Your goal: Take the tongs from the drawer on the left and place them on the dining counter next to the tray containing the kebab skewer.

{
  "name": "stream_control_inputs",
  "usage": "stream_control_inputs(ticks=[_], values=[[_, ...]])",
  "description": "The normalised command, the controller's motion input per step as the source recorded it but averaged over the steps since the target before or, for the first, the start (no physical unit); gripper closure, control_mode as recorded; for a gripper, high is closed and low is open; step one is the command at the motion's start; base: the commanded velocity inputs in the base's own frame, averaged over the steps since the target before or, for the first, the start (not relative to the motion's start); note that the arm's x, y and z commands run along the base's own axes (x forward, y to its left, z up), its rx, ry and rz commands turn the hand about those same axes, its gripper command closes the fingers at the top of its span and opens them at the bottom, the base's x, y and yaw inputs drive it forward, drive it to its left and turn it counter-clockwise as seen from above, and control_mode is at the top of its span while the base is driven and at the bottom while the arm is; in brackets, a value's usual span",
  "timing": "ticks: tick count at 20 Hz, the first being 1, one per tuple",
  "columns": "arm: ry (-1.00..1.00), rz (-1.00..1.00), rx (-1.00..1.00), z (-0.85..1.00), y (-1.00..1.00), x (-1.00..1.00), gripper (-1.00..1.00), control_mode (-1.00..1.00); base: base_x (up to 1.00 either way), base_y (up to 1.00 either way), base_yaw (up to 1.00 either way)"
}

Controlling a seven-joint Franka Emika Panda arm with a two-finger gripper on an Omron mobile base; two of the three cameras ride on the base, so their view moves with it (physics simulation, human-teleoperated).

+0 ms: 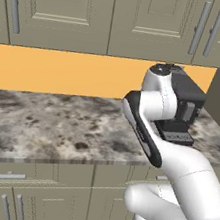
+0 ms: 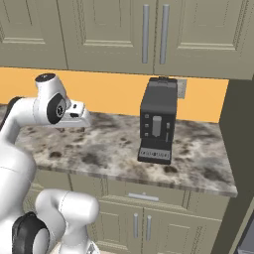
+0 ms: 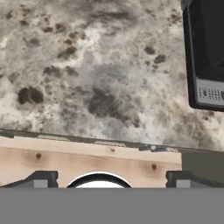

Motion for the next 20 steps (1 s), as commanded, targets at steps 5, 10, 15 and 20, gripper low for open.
stream_control_inputs(ticks=[5,10,15,20], values=[[0.01,0.09,-0.14,-0.30,0.51,0.00,-1.00,-1.00,0.00,0.00,0.00],[0.05,0.10,-0.12,-0.25,0.48,0.00,-1.00,-1.00,0.00,0.00,0.00],[0.06,0.04,-0.14,-0.21,0.39,0.00,-1.00,-1.00,0.00,0.00,0.00],[0.01,0.00,-0.09,-0.20,0.34,0.00,-1.00,-1.00,0.00,0.00,0.00]])
